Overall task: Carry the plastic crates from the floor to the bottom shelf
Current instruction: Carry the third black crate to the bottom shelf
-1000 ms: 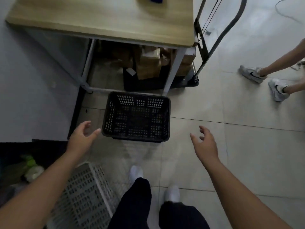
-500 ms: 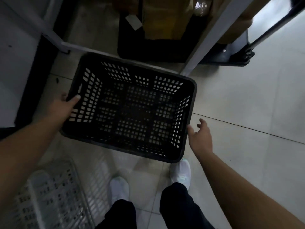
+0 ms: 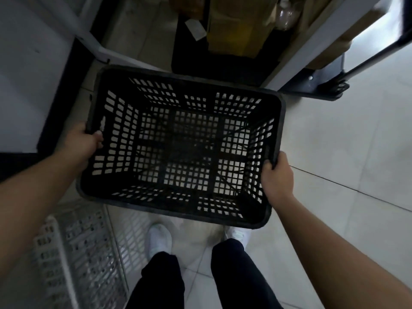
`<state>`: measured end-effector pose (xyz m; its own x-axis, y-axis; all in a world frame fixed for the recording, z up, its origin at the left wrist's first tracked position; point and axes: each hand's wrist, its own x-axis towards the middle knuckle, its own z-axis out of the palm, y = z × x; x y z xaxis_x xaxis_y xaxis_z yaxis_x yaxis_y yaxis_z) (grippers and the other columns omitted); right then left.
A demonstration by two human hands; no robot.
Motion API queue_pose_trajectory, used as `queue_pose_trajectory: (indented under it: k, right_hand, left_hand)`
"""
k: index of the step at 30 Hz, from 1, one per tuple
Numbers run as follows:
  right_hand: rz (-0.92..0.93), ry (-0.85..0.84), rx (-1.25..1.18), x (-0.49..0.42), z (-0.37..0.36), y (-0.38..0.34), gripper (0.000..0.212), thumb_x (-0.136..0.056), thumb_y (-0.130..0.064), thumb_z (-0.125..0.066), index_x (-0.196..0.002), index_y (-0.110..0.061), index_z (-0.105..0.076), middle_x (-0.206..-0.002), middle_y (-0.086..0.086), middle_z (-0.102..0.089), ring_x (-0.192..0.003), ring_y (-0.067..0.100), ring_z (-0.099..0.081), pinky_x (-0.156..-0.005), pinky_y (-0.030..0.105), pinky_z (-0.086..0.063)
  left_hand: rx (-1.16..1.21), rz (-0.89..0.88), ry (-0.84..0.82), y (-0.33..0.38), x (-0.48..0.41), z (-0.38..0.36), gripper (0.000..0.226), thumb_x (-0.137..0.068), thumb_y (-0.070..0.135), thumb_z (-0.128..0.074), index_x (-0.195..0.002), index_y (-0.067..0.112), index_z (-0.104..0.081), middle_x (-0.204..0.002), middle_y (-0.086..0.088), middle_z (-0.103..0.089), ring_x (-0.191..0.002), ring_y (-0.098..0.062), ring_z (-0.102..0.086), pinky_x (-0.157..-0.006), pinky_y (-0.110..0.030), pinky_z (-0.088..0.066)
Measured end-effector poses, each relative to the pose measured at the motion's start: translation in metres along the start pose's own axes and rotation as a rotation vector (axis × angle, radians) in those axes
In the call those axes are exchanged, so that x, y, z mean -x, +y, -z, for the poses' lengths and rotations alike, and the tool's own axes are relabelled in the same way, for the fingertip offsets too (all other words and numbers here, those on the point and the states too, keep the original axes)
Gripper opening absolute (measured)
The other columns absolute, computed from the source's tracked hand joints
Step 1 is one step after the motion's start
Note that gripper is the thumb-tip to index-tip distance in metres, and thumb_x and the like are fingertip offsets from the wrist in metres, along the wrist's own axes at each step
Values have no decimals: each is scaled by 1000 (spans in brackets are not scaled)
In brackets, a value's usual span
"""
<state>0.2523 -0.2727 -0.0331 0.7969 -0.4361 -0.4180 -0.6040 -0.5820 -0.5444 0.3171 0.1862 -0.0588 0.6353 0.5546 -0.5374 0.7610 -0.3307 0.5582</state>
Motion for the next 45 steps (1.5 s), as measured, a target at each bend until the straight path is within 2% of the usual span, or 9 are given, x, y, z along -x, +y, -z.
queue_pose_trajectory:
  k: [6, 12, 19, 25, 30, 35, 40, 42, 45]
  right_hand:
    - [158, 25, 114, 59, 120, -89, 20, -94, -29, -47, -105, -13, -53, -92, 9, -64, -79, 28, -54, -68, 35, -37]
    - [382, -73, 150, 131, 220, -177, 18, -94, -29, -48, -103, -13, -51, -90, 7, -61, -82, 31, -55, -68, 38, -39]
    - [702, -237, 197, 245, 268, -260, 8, -96, -30, -49, -92, -24, -45, -76, -7, -54, -67, 18, -50, -56, 33, -37]
    - [934, -434, 277, 382, 243, -306, 8, -96, -29, -49, -94, -21, -49, -81, -1, -61, -72, 24, -60, -64, 39, -50]
    - [1122, -599, 384, 535, 199, -314, 18, -95, -30, -50, -84, -18, -45, -71, -2, -54, -68, 28, -53, -62, 39, -45]
    - [1323, -742, 506, 707, 147, -294, 13, -96, -30, -50, -94, -17, -50, -77, 2, -56, -78, 35, -62, -60, 37, -41]
    - [1526, -863, 617, 897, 74, -249, 17, -97, -29, -49, -100, -13, -49, -70, 1, -53, -60, 24, -53, -52, 32, -40]
    - [1633, -929, 622, 971, 46, -231, 14, -97, -27, -50, -100, -14, -48, -66, -9, -46, -54, 9, -43, -46, 26, -32]
    - [1732, -997, 620, 1070, 10, -208, 9, -97, -28, -50, -94, -20, -47, -66, -16, -43, -53, 8, -39, -48, 28, -31]
  left_hand:
    - [10, -92, 122, 45, 132, 110, 15, -90, 24, -63, -77, 27, -58, -67, 8, -57, -52, -1, -52, -44, -13, -42]
    - [94, -58, 261, 53, 265, 236, 12, -87, 31, -69, -92, 21, -64, -76, -3, -66, -65, -23, -62, -66, -35, -49]
    - [218, 85, 521, -33, 445, 355, 11, -85, 33, -69, -83, 26, -61, -71, 0, -68, -58, -23, -63, -59, -33, -48]
    - [344, 290, 748, -157, 612, 418, 14, -84, 35, -70, -78, 25, -62, -63, -1, -69, -55, -22, -66, -52, -30, -47]
    - [486, 490, 879, -274, 770, 452, 17, -81, 40, -69, -76, 24, -66, -53, 5, -67, -56, -23, -65, -54, -31, -44]
    - [616, 647, 1052, -386, 913, 468, 21, -79, 38, -71, -73, 19, -65, -54, 3, -68, -49, -18, -63, -53, -32, -44]
    - [773, 824, 1250, -507, 1041, 480, 10, -84, 23, -73, -81, 16, -66, -57, 2, -69, -43, -8, -60, -50, -29, -47]
    - [803, 901, 1328, -547, 1083, 491, 8, -84, 23, -73, -83, 19, -67, -58, 1, -69, -45, -11, -62, -50, -29, -46]
    - [824, 1002, 1408, -596, 1131, 505, 12, -85, 25, -73, -80, 18, -65, -57, 1, -68, -48, -17, -62, -50, -29, -43]
